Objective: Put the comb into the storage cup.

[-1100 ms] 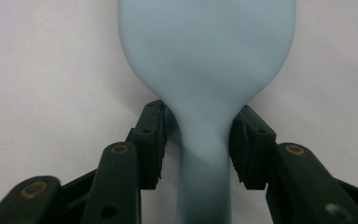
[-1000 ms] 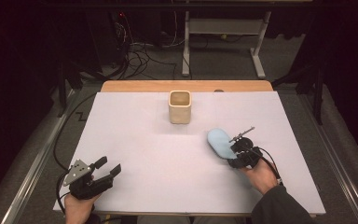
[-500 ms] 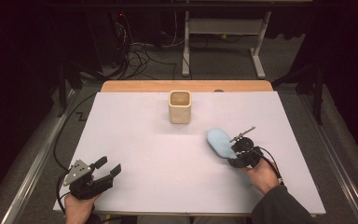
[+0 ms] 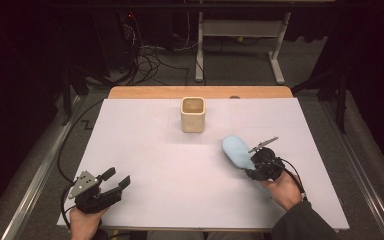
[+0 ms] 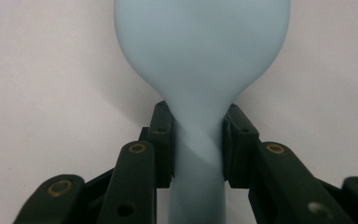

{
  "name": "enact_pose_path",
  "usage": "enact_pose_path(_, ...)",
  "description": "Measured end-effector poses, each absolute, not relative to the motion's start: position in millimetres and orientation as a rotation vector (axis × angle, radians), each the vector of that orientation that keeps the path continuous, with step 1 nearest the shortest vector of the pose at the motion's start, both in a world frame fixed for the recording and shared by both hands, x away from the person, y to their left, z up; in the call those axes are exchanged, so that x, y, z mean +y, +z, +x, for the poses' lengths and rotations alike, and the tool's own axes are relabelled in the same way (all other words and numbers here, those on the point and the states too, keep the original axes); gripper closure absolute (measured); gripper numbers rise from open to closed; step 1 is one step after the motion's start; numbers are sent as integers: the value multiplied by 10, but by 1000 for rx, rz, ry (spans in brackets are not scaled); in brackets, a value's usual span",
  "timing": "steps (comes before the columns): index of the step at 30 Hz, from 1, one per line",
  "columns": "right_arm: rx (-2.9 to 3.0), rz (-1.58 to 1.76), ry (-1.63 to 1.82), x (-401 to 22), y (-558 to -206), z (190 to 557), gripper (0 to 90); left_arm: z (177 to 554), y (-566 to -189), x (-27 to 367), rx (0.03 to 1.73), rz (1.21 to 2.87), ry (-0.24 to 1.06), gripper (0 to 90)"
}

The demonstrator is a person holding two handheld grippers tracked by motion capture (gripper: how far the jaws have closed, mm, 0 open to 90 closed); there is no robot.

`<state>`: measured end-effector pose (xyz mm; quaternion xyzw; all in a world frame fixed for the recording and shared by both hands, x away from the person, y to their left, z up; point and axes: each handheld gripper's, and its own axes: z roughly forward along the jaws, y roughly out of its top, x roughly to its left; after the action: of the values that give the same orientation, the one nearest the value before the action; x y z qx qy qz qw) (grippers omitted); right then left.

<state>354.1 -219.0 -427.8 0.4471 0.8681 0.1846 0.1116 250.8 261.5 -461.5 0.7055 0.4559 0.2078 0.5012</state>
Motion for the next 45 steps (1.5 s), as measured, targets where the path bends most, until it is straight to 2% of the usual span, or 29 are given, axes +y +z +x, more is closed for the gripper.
enact_pose_path(20,2522,1259,690,-2182,-4102,3396,707,2531,-4584,2568,1080,1710,499,345)
enact_pose_path(45,2502,1263,799,-2204,-4098,3277,707,2555,-4557,2474,1043,1727,497,337)
